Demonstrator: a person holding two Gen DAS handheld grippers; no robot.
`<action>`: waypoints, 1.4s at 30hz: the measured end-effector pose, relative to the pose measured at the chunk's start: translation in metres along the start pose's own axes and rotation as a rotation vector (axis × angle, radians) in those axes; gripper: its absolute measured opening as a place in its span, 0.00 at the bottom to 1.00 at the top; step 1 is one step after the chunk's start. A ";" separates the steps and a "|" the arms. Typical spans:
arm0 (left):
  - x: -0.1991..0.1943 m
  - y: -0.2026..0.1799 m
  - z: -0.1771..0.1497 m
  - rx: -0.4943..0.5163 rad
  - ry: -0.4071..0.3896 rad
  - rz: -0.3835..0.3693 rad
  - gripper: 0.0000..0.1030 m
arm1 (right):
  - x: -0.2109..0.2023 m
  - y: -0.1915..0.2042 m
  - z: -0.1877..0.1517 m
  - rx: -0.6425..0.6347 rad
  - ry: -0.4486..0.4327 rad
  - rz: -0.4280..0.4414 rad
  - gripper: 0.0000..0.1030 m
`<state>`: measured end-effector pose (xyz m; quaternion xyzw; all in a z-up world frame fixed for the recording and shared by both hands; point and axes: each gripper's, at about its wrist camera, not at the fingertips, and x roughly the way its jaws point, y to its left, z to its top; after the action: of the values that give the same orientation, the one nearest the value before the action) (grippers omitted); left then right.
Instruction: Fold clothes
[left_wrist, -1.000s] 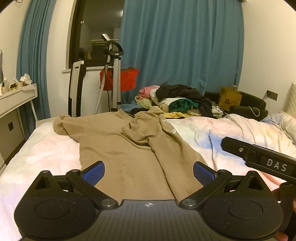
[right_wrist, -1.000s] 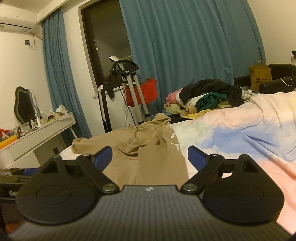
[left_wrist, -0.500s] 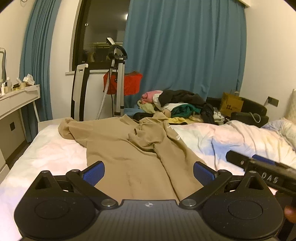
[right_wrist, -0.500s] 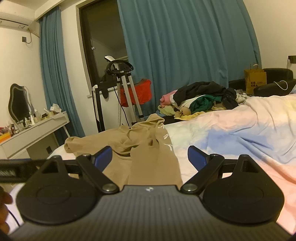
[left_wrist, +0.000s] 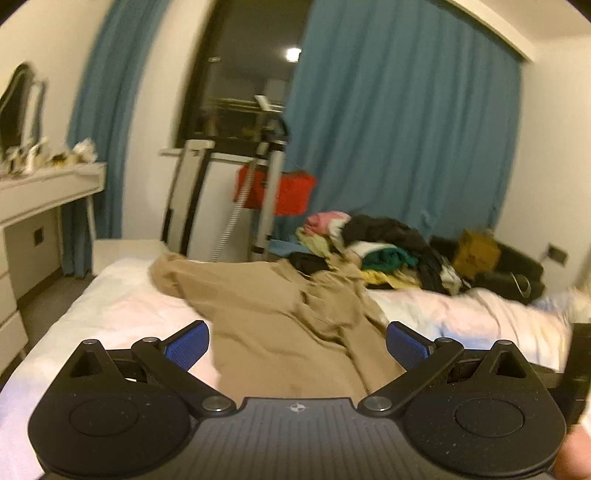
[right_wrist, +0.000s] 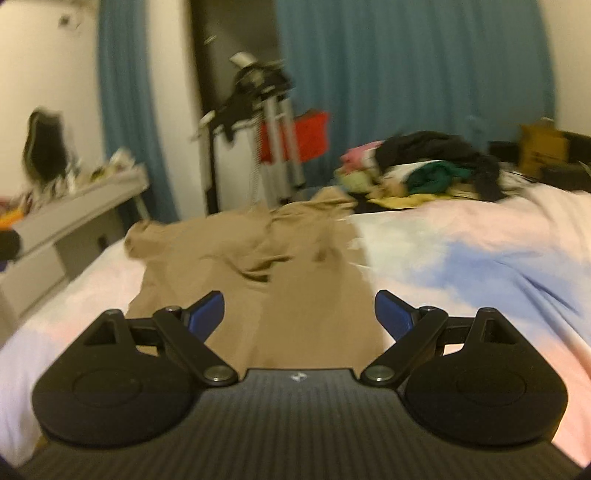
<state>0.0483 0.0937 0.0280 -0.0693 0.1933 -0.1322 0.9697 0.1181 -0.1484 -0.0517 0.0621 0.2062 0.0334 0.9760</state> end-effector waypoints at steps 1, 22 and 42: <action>0.003 0.012 0.001 -0.045 0.001 0.006 1.00 | 0.016 0.009 0.006 -0.025 0.014 0.028 0.87; 0.063 0.145 -0.014 -0.430 -0.016 0.288 1.00 | 0.318 0.226 0.057 -0.359 0.166 0.266 0.43; 0.096 0.089 -0.033 -0.335 0.062 0.127 1.00 | 0.258 -0.080 0.083 0.372 -0.016 -0.054 0.06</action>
<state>0.1414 0.1483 -0.0533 -0.2132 0.2462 -0.0386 0.9447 0.3901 -0.2134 -0.0900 0.2361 0.2024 -0.0318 0.9499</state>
